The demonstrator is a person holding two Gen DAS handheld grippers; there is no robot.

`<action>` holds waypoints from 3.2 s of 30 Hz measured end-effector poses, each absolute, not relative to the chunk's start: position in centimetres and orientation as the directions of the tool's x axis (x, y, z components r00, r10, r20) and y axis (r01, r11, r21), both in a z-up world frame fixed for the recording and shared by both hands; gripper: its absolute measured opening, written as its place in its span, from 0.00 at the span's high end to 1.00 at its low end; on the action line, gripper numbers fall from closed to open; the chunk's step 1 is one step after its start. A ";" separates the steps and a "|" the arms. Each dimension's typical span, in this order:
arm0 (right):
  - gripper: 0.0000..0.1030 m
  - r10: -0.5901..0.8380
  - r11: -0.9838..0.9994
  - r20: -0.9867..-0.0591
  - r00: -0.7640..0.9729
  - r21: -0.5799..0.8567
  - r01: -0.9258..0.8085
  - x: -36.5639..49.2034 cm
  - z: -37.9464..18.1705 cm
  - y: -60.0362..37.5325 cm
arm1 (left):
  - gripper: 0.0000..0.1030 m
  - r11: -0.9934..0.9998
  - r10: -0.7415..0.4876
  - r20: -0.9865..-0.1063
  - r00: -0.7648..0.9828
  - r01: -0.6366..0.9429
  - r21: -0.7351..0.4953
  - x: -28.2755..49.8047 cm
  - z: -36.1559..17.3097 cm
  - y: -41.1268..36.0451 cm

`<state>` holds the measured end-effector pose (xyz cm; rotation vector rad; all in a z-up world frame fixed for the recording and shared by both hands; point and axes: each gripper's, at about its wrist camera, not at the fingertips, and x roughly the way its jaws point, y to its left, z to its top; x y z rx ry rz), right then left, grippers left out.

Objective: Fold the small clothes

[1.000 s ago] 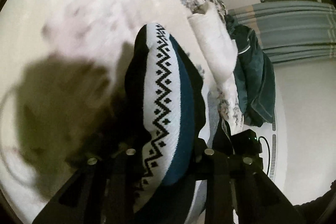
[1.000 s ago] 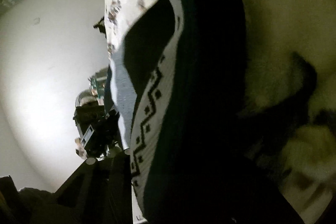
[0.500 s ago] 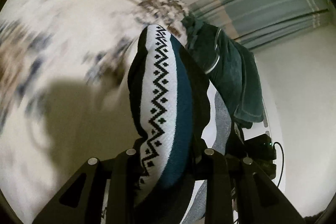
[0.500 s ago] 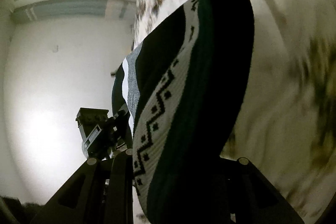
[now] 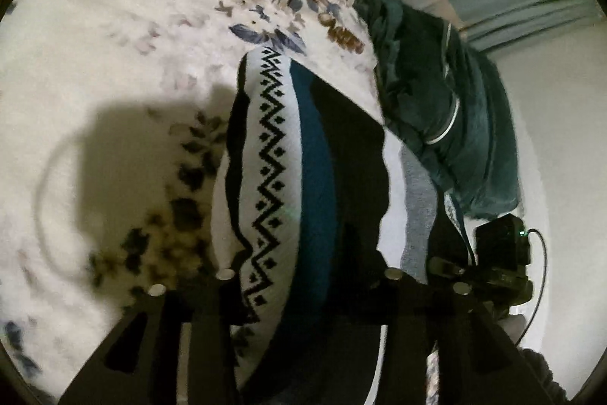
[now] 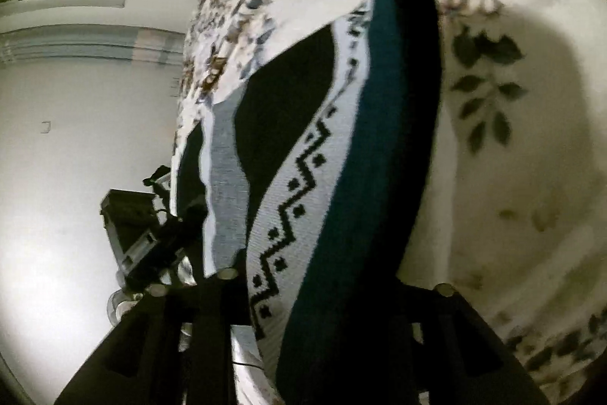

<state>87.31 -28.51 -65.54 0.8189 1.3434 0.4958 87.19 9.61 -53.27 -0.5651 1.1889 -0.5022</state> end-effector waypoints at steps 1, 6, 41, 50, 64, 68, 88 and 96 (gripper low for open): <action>0.54 0.712 0.662 -0.677 0.186 0.736 0.144 86.7 -65.3 -28.8 | 0.47 0.785 -0.604 -0.741 0.295 0.060 -0.616 87.1 -53.0 9.7; 0.31 0.422 0.880 -0.883 0.205 0.453 0.143 84.8 -61.7 -27.7 | 0.35 0.930 -0.347 -0.837 0.423 0.037 -0.367 83.9 -49.1 10.4; 0.00 -0.179 0.974 -0.789 0.588 -0.056 0.222 47.2 -17.9 -23.8 | 0.00 1.000 -0.015 -0.706 0.708 0.001 -0.020 48.6 -16.2 1.8; 0.00 -0.173 0.977 -0.709 0.684 -0.036 0.210 36.5 -8.3 -22.9 | 0.00 1.000 -0.026 -0.657 0.753 0.027 -0.008 41.1 -9.7 1.5; 0.00 -0.154 0.984 -0.626 0.764 -0.028 0.176 26.4 -1.0 -22.0 | 0.00 0.999 -0.045 -0.611 0.790 0.045 -0.015 34.4 -6.3 1.4; 0.00 -0.149 0.986 -0.615 0.774 -0.034 0.163 25.4 -0.3 -21.8 | 0.00 0.999 -0.040 -0.610 0.791 0.040 -0.014 33.8 -6.2 1.6; 0.00 -0.107 0.992 -0.604 0.790 -0.018 0.121 26.3 0.6 -22.3 | 0.00 1.000 -0.015 -0.577 0.817 0.012 -0.010 32.3 -4.5 1.4; 0.00 -0.108 0.992 -0.602 0.791 -0.015 0.125 26.2 0.7 -22.3 | 0.00 1.000 -0.023 -0.566 0.824 0.017 -0.016 31.9 -4.2 1.1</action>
